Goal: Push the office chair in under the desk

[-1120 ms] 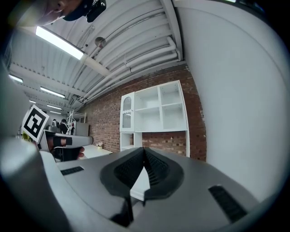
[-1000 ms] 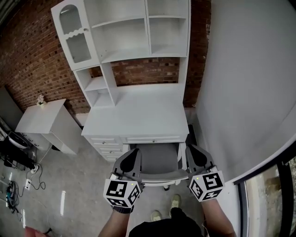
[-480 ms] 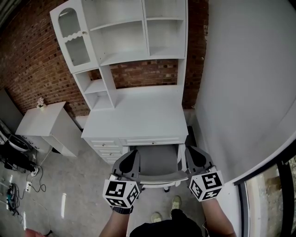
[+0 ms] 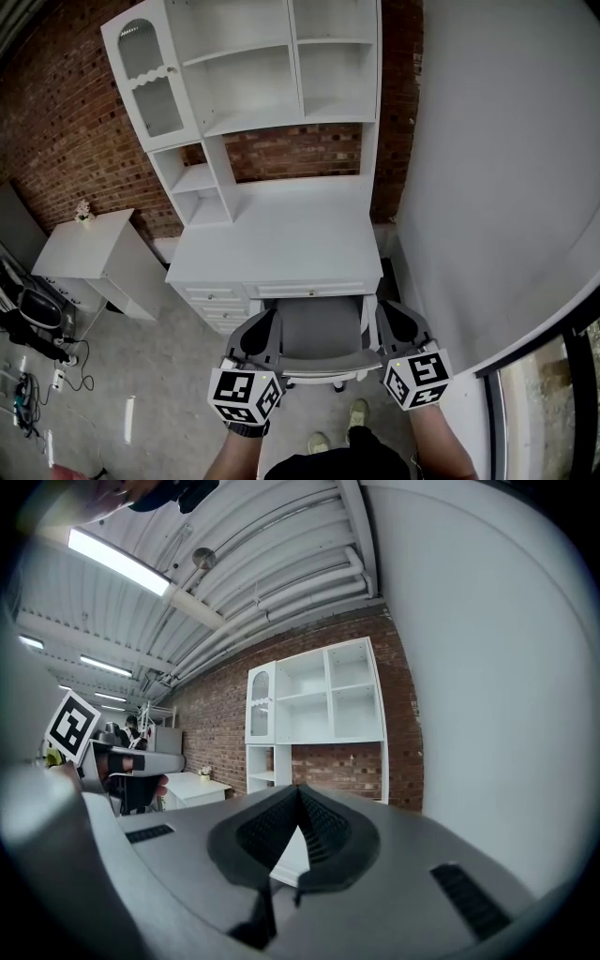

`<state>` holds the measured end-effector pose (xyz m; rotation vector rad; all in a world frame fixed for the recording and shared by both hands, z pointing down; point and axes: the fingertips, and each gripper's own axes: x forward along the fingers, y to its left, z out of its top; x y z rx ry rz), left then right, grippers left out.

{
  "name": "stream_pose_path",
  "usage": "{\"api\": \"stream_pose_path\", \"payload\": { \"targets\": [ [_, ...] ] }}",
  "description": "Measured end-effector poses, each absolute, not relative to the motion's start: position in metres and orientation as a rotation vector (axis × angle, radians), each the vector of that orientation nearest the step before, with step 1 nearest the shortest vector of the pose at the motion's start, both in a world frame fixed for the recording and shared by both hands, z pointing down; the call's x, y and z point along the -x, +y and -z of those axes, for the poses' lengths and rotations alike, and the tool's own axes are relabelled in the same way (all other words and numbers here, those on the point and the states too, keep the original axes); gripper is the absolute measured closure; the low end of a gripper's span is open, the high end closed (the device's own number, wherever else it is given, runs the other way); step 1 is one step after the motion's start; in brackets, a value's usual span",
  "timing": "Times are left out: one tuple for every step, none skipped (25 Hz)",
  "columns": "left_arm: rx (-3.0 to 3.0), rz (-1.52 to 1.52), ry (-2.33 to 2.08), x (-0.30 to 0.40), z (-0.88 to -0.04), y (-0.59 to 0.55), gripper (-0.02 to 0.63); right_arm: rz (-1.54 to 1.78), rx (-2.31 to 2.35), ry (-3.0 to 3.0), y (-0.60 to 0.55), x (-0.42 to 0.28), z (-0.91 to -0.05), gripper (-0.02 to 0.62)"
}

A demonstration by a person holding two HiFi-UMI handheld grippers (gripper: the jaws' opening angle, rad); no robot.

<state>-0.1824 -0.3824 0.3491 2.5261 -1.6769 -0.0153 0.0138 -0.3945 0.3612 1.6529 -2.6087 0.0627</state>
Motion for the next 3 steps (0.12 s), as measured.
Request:
{"api": "stream_pose_path", "payload": {
  "targets": [
    [-2.526, 0.015, -1.678, 0.1835, -0.3494, -0.3833, 0.600, -0.062, -1.652, -2.608, -0.3955, -0.0129, -0.3616, 0.592],
    [-2.525, 0.015, -1.679, 0.1845, -0.3497, -0.3842, 0.600, -0.062, -1.652, -2.607, -0.3964, -0.0119, -0.3620, 0.592],
    [-2.524, 0.015, -1.680, 0.1855, -0.3501, -0.3851, 0.600, -0.061, -1.651, -2.607, -0.3972, -0.0110, -0.3623, 0.592]
  ]
}}
